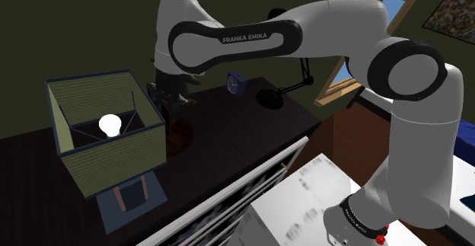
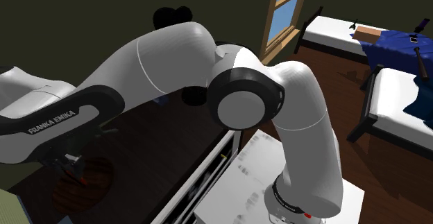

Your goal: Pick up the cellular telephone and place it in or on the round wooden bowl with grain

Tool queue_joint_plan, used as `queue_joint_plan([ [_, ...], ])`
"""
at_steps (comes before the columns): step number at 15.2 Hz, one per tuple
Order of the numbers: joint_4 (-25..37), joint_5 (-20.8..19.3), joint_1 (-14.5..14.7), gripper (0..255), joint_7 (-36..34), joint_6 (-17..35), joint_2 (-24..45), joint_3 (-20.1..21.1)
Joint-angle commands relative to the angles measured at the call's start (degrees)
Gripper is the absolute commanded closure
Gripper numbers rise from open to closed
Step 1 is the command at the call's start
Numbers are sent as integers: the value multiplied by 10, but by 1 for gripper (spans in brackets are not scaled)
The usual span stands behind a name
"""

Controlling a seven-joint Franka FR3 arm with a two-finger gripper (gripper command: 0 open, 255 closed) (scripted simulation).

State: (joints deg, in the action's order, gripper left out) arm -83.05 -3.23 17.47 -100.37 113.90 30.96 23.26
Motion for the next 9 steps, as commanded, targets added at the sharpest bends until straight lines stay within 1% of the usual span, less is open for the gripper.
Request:
queue_joint_plan([
  [1,0,0,0,255,0,0,0,0],
  [3,0,0,0,255,0,0,0,0],
  [4,0,0,0,0,0,0,0,0],
  [9,0,0,0,0,0,0,0,0],
])
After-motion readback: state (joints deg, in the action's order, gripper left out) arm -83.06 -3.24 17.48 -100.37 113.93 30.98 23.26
